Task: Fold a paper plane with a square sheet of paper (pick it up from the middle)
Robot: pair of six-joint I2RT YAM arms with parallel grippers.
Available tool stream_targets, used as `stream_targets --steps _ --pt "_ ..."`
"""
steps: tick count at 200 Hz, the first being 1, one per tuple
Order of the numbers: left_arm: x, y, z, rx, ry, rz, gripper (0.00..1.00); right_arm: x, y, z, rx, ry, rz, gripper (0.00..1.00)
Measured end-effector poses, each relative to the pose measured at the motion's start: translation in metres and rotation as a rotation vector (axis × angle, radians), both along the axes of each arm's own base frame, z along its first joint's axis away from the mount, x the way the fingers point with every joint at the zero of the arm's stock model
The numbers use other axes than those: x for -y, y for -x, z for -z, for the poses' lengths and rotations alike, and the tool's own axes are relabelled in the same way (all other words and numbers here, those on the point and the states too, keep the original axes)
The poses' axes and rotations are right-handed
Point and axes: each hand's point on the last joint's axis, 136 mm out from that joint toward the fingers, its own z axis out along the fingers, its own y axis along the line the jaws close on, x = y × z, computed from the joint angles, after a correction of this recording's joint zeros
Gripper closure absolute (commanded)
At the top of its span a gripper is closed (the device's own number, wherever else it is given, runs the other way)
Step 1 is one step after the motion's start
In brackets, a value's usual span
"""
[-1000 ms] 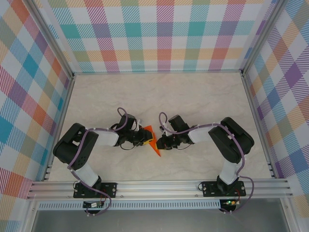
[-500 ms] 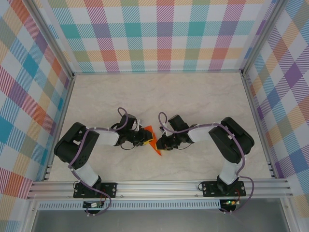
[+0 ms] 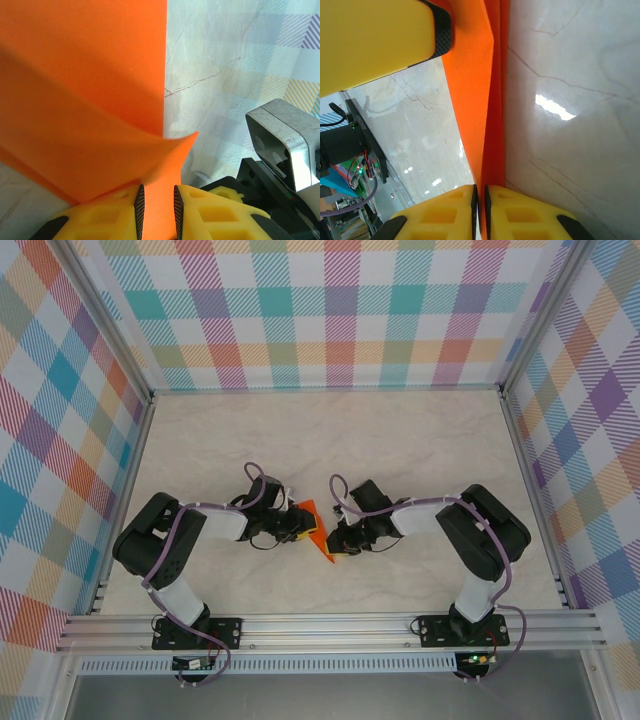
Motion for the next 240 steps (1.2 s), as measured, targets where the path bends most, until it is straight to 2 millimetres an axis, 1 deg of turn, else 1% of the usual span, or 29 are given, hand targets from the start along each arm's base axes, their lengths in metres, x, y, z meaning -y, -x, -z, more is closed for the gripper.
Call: stream_targets --steps 53,65,93,111,127,144,167,210,240 --pt "0.000 0.000 0.000 -0.001 -0.001 0.000 0.76 0.001 0.004 0.001 -0.013 0.011 -0.005 0.83" --pt "0.000 0.000 0.000 -0.001 -0.001 0.000 0.76 0.002 0.005 -0.003 -0.011 0.011 -0.005 0.83" --pt "0.000 0.000 0.000 0.000 -0.001 -0.001 0.76 0.001 0.004 -0.018 0.016 -0.011 -0.008 0.82" --pt "0.000 0.000 0.000 0.001 -0.003 -0.002 0.76 0.002 0.005 -0.020 0.018 -0.013 -0.008 0.82" --pt "0.000 0.000 0.000 0.002 -0.003 -0.002 0.76 0.003 0.006 -0.018 0.012 -0.007 -0.008 0.84" --pt "0.000 -0.001 0.000 0.002 -0.003 -0.003 0.76 0.004 0.008 -0.017 0.007 -0.004 -0.008 0.88" --pt "-0.001 -0.001 0.001 0.003 -0.005 -0.004 0.76 0.004 0.008 -0.013 -0.001 0.003 -0.008 0.91" --pt "-0.001 -0.001 0.001 0.002 -0.005 -0.004 0.76 0.006 0.011 0.000 -0.031 0.029 -0.010 0.92" --pt "-0.001 -0.001 0.001 0.001 -0.006 -0.004 0.76 0.005 0.012 0.005 -0.035 0.033 -0.016 0.92"
